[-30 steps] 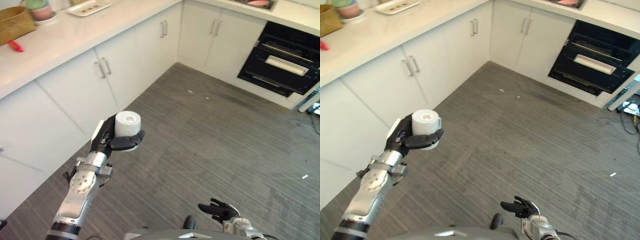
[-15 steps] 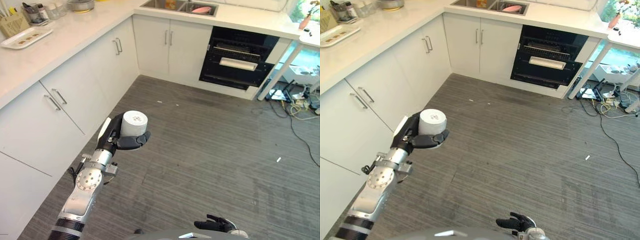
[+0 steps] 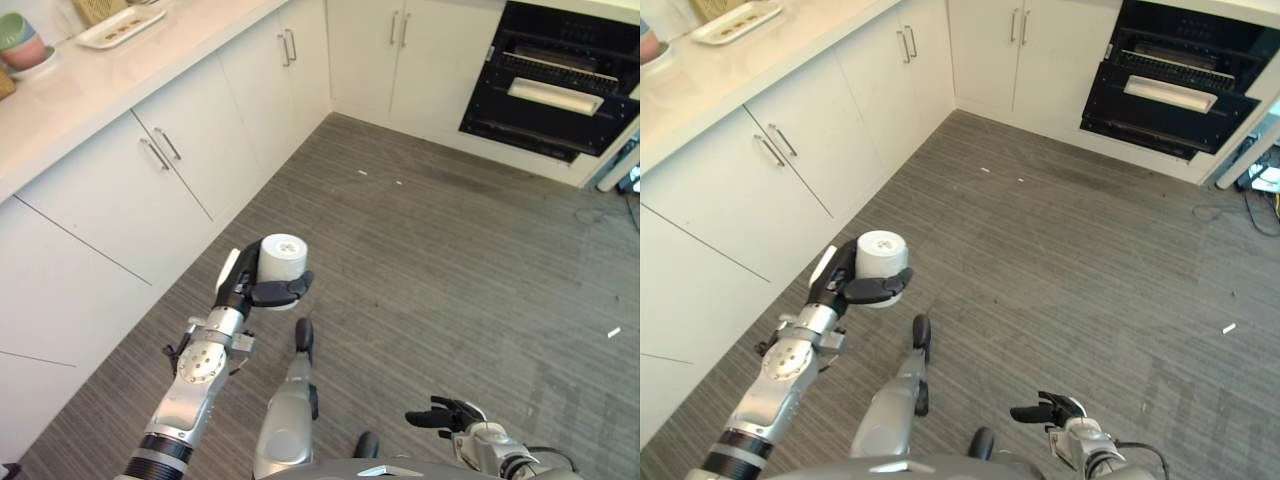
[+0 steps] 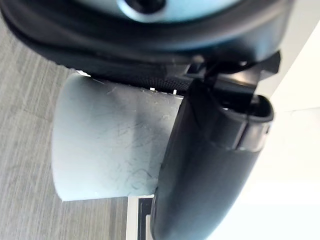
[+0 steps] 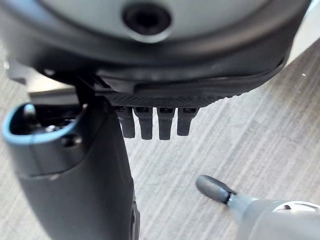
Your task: Place the dishes in the dishwasher.
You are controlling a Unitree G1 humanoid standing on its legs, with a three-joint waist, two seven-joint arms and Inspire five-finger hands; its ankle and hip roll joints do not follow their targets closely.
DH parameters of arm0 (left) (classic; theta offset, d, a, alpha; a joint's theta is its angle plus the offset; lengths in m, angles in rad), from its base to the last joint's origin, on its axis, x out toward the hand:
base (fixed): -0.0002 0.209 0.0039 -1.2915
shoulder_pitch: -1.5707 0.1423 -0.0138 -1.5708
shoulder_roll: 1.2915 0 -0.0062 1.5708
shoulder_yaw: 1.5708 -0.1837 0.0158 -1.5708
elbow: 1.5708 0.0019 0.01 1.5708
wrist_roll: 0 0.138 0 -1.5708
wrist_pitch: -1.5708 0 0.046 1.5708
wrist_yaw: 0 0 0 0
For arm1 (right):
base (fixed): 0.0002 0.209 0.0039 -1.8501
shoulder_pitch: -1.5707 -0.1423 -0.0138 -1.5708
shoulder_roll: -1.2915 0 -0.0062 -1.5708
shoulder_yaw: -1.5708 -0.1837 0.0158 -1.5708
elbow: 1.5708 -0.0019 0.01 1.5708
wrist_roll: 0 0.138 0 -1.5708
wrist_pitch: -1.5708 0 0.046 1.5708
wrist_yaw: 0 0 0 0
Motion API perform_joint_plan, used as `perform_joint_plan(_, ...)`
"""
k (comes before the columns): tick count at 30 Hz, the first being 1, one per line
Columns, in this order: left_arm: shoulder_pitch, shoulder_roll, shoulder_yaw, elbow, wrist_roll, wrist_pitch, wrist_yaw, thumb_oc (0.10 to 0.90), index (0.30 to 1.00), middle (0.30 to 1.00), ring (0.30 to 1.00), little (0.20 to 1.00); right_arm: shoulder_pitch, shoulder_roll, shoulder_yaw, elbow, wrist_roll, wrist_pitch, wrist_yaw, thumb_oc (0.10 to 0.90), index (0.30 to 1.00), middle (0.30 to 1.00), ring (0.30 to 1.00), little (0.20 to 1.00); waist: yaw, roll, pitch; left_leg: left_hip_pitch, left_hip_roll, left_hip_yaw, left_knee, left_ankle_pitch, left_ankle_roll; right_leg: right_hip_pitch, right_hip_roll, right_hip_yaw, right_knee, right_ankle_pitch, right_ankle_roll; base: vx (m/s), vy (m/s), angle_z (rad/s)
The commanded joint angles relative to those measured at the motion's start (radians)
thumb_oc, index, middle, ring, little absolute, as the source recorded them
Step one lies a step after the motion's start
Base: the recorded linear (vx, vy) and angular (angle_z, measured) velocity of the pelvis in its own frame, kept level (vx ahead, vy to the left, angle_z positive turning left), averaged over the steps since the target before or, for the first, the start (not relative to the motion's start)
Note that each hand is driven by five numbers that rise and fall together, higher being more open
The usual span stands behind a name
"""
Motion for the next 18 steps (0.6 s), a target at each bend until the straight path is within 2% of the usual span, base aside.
perform_joint_plan(1,-0.076,0.067,0.065,-0.2,0.037,-0.102,0.003,0.4,0.3,0.3,0.3,0.3,0.04,0.014,0.019,-0.046,-0.004,-0.026,0.0,0.8,0.9,0.9,0.9,0.9,-0.027,-0.045,-0.097,0.09,0.035,0.066,0.044,0.159,-0.02,0.095,-0.099,0.01,0.02,-0.049,0.148,0.54,0.307,-0.16)
perform_joint_plan(2,-0.066,0.087,0.074,-0.211,0.043,-0.099,-0.009,0.4,0.3,0.3,0.3,0.3,0.06,0.03,0.013,-0.037,-0.01,-0.024,0.003,0.8,0.9,0.9,0.9,0.9,-0.015,-0.061,-0.109,0.082,0.029,0.074,0.076,0.205,-0.004,0.095,-0.104,0.035,0.066,-0.071,0.149,0.56,0.364,-0.11)
perform_joint_plan(3,-0.062,0.113,0.073,-0.216,0.045,-0.096,-0.02,0.4,0.3,0.3,0.3,0.3,0.07,0.045,-0.004,-0.02,-0.01,-0.019,0.008,0.8,0.9,0.9,0.9,0.9,-0.011,-0.102,-0.112,0.071,-0.015,0.076,0.156,0.162,0.024,0.074,-0.143,0.036,0.174,-0.031,0.181,0.69,0.469,-0.23)
perform_joint_plan(5,-0.073,0.136,0.063,-0.225,0.052,-0.087,-0.033,0.4,0.3,0.3,0.3,0.3,0.083,0.05,-0.037,0.007,0.0,-0.014,0.011,0.8,0.9,0.9,0.9,0.9,-0.025,-0.135,-0.117,0.089,-0.06,0.088,0.192,0.102,0.062,0.009,-0.19,0.032,0.336,0.117,0.248,0.4,0.333,-0.24)
perform_joint_plan(6,-0.073,0.136,0.063,-0.225,0.052,-0.087,-0.033,0.4,0.3,0.3,0.3,0.3,0.083,0.05,-0.037,0.007,0.0,-0.014,0.011,0.8,0.9,0.9,0.9,0.9,-0.025,-0.135,-0.117,0.089,-0.06,0.088,0.192,0.102,0.062,0.009,-0.19,0.032,0.336,0.117,0.248,0.26,0.273,-0.02)
perform_joint_plan(7,-0.079,0.148,0.059,-0.239,0.053,-0.085,-0.044,0.4,0.3,0.3,0.3,0.3,0.09,0.052,-0.05,0.018,-0.001,-0.008,0.016,0.8,0.9,0.9,0.9,0.9,-0.039,-0.14,-0.117,0.105,-0.076,0.097,0.192,0.073,0.081,-0.027,-0.21,0.036,0.43,0.206,0.274,0.37,0.402,0.16)
perform_joint_plan(8,-0.1,0.167,0.054,-0.259,0.047,-0.087,-0.049,0.4,0.3,0.3,0.3,0.3,0.092,0.051,-0.059,0.023,-0.013,0.0,0.019,0.8,0.9,0.9,0.9,0.9,-0.065,-0.118,-0.109,0.15,-0.078,0.105,0.186,0.025,0.11,-0.111,-0.232,0.025,0.618,0.316,0.306,0.47,0.486,0.24)
perform_joint_plan(9,-0.111,0.172,0.051,-0.265,0.055,-0.086,-0.047,0.4,0.3,0.3,0.3,0.3,0.093,0.051,-0.062,0.027,-0.021,0.003,0.018,0.8,0.9,0.9,0.9,0.9,-0.074,-0.104,-0.103,0.182,-0.079,0.108,0.177,0.004,0.125,-0.152,-0.236,0.007,0.68,0.336,0.314,0.33,0.344,0.16)
perform_joint_plan(10,-0.111,0.172,0.051,-0.265,0.055,-0.086,-0.047,0.4,0.3,0.3,0.3,0.3,0.093,0.051,-0.062,0.027,-0.021,0.003,0.018,0.8,0.9,0.9,0.9,0.9,-0.074,-0.104,-0.103,0.182,-0.079,0.108,0.177,0.004,0.125,-0.152,-0.236,0.007,0.68,0.336,0.314,0.24,0.189,0.4)
perform_joint_plan(11,-0.124,0.172,0.043,-0.269,0.062,-0.084,-0.046,0.4,0.3,0.3,0.3,0.3,0.089,0.052,-0.065,0.028,-0.022,0.002,0.016,0.8,0.9,0.9,0.9,0.9,-0.087,-0.089,-0.098,0.224,-0.087,0.103,0.16,-0.01,0.134,-0.2,-0.227,0.002,0.729,0.338,0.311,0.28,0.204,0.39)
perform_joint_plan(12,-0.137,0.166,0.036,-0.267,0.065,-0.086,-0.045,0.4,0.3,0.3,0.3,0.3,0.086,0.051,-0.066,0.026,-0.021,-0.001,0.017,0.8,0.9,0.9,0.9,0.9,-0.103,-0.076,-0.089,0.27,-0.099,0.089,0.137,-0.022,0.139,-0.252,-0.202,0.011,0.738,0.297,0.299,0.48,0.278,0.27)
perform_joint_plan(13,-0.146,0.163,0.025,-0.268,0.07,-0.089,-0.047,0.4,0.3,0.3,0.3,0.3,0.086,0.051,-0.06,0.02,-0.02,-0.004,0.02,0.8,0.9,0.9,0.9,0.9,-0.124,-0.07,-0.077,0.316,-0.12,0.068,0.125,-0.035,0.139,-0.301,-0.174,0.023,0.695,0.257,0.287,0.47,0.219,-0.06)
perform_joint_plan(15,-0.141,0.164,0.027,-0.278,0.063,-0.094,-0.055,0.4,0.3,0.3,0.3,0.3,0.096,0.045,-0.057,0.013,-0.018,-0.006,0.02,0.8,0.9,0.9,0.9,0.9,-0.151,-0.07,-0.067,0.38,-0.151,0.05,0.125,-0.069,0.138,-0.334,-0.174,0.011,0.557,0.21,0.269,0.57,0.14,0.35)
perform_joint_plan(16,-0.137,0.165,0.029,-0.285,0.061,-0.092,-0.062,0.4,0.3,0.3,0.3,0.3,0.098,0.036,-0.06,0.017,-0.019,-0.006,0.02,0.8,0.9,0.9,0.9,0.9,-0.166,-0.07,-0.077,0.437,-0.168,0.033,0.112,-0.111,0.128,-0.365,-0.198,-0.021,0.378,0.152,0.227,0.64,0.085,0.72)
perform_joint_plan(17,-0.138,0.159,0.032,-0.284,0.055,-0.092,-0.064,0.4,0.3,0.3,0.3,0.3,0.102,0.033,-0.065,0.018,-0.016,-0.005,0.022,0.8,0.9,0.9,0.9,0.9,-0.174,-0.073,-0.086,0.457,-0.177,0.021,0.105,-0.118,0.125,-0.373,-0.201,-0.023,0.312,0.155,0.219,0.48,0.046,0.41)
perform_joint_plan(18,-0.138,0.159,0.032,-0.284,0.055,-0.092,-0.064,0.4,0.3,0.3,0.3,0.3,0.102,0.033,-0.065,0.018,-0.016,-0.005,0.022,0.8,0.9,0.9,0.9,0.9,-0.174,-0.073,-0.086,0.457,-0.177,0.021,0.105,-0.118,0.125,-0.373,-0.201,-0.023,0.312,0.155,0.219,0.31,0.005,0.48)
